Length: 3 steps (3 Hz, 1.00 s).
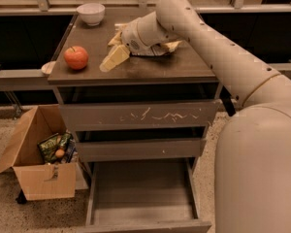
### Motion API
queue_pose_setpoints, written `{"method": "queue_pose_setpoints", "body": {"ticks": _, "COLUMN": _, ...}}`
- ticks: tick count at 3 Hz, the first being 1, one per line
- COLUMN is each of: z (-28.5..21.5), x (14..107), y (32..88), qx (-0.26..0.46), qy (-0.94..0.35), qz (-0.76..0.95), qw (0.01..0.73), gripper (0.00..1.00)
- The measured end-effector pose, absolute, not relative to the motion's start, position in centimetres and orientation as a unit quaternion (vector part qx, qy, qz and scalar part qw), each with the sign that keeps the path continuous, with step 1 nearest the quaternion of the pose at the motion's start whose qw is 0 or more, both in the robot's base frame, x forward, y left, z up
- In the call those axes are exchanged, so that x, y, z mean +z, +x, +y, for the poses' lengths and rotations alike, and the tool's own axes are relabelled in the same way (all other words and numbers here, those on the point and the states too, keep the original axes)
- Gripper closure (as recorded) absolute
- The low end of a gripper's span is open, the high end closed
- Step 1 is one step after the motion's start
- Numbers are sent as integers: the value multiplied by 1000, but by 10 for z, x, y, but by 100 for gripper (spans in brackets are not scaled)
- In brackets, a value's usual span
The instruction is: Place apple into bottom drawer
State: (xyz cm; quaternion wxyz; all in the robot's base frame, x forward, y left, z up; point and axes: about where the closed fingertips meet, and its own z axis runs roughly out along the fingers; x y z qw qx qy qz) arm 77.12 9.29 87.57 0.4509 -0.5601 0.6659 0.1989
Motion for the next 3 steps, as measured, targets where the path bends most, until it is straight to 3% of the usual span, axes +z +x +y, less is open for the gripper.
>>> {"method": "queue_pose_setpoints", "body": {"ticks": 3, "z": 159, "x": 862, "y": 788, "qx": 232, "qy": -552, "qz": 644, "qw": 477, "gripper": 0}}
